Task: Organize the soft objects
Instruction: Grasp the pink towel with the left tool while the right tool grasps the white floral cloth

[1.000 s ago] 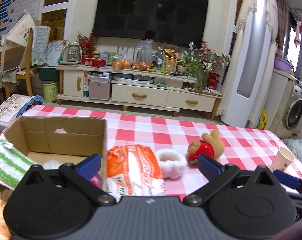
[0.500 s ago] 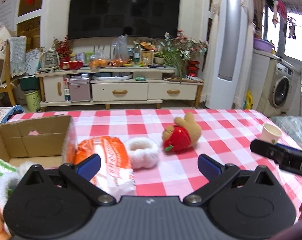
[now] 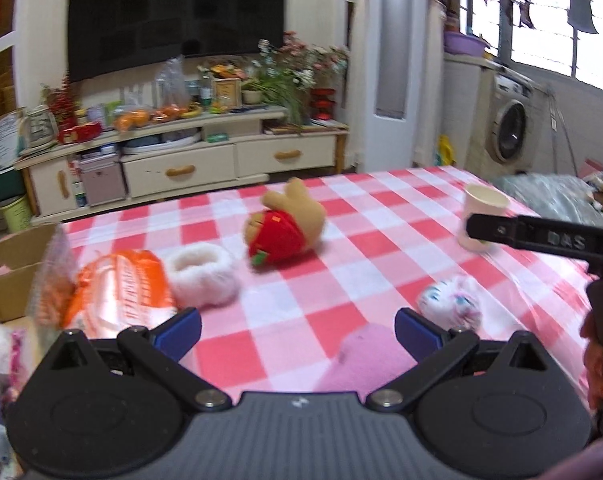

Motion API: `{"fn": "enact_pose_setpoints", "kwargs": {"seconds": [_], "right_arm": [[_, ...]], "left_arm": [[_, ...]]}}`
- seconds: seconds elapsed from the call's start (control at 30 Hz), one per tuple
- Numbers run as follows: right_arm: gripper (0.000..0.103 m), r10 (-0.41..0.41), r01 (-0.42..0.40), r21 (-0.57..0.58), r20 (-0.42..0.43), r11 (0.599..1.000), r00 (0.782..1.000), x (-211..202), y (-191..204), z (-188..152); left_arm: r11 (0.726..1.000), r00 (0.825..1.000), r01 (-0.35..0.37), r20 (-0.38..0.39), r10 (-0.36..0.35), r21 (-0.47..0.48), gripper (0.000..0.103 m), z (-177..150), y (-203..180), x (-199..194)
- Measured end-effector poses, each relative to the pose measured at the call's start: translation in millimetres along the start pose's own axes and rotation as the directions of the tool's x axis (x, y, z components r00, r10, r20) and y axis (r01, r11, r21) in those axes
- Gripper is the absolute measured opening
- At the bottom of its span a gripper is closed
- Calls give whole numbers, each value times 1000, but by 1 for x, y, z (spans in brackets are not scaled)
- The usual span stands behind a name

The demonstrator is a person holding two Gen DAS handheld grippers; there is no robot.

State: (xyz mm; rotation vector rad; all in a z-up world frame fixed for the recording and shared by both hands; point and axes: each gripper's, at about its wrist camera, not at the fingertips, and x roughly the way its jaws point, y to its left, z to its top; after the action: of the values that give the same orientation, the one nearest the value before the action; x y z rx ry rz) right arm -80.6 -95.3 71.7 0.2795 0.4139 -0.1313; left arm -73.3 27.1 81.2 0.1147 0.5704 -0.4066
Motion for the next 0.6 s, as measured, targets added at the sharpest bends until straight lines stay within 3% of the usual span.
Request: {"fn": "enact_pose_setpoints", "kwargs": {"seconds": [0.27, 0.6], "right_arm": [[103, 19, -19, 1, -92, 1000, 996, 2, -4, -14], [103, 75, -81, -26, -201, 996, 977, 16, 0, -20]], "left_arm": [[994, 996, 69, -62, -64, 86, 102, -13, -29, 15], [987, 990, 73, -126, -55, 142, 102, -24, -44, 38]]}}
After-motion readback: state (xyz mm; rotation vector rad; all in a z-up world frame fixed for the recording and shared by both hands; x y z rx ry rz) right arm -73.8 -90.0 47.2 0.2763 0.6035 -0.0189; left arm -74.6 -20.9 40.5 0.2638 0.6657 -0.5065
